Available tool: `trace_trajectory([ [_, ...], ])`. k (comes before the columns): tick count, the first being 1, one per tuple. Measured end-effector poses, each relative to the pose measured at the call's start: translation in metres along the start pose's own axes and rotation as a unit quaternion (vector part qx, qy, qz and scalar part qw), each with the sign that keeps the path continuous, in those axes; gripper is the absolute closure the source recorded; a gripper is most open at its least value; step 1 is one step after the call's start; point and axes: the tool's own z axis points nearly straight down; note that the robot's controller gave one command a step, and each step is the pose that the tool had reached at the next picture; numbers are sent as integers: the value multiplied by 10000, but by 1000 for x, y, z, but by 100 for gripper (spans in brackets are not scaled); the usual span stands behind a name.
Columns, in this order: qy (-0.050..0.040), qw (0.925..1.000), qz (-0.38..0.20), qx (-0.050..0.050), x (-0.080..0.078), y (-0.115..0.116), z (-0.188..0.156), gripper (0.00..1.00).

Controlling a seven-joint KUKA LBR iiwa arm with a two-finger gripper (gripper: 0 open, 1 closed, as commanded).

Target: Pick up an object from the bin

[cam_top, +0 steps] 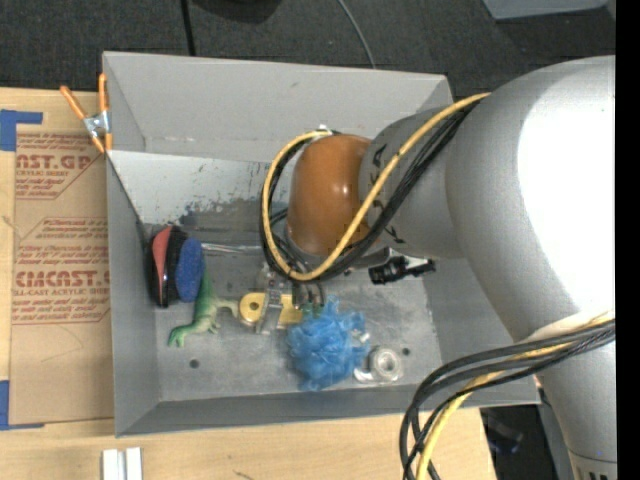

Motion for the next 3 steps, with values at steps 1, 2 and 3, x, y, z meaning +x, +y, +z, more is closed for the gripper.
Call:
trace_trajectory([
  [1,1,10000,3,-2,0,0,0,100],
  [2,1,10000,6,-4,0,0,0,100],
  [3,1,10000,5,-4,0,0,0,100],
])
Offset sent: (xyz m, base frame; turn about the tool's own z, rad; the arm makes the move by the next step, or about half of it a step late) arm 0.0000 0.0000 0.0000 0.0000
